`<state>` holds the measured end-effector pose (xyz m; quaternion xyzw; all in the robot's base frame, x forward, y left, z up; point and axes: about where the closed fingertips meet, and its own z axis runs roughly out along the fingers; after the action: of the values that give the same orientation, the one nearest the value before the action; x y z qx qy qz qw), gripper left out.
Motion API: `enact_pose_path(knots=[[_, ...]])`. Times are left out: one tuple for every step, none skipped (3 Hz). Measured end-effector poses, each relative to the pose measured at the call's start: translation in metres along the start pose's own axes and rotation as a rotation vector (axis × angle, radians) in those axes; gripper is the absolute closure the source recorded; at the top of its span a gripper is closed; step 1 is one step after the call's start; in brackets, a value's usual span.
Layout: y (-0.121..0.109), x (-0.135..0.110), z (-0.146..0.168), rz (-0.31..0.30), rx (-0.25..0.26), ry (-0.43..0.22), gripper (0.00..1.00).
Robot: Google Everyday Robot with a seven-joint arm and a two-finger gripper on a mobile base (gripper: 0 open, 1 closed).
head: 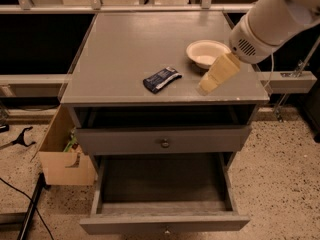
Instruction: Place rxbar blueberry into middle drawer
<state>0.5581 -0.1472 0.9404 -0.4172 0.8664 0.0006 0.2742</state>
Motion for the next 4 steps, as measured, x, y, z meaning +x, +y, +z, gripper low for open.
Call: enact_pose_path(knots=[[-0.004, 0.006, 0.024, 0.104, -0.013, -0.111, 0.0], [-0.009, 0.0, 0.022, 0.119, 0.003, -0.149, 0.0], [-0.003, -0.003, 0.032, 0.108, 0.004, -0.149, 0.0], [0.007, -0.013, 0.048, 0.11, -0.011, -0.16, 0.0]])
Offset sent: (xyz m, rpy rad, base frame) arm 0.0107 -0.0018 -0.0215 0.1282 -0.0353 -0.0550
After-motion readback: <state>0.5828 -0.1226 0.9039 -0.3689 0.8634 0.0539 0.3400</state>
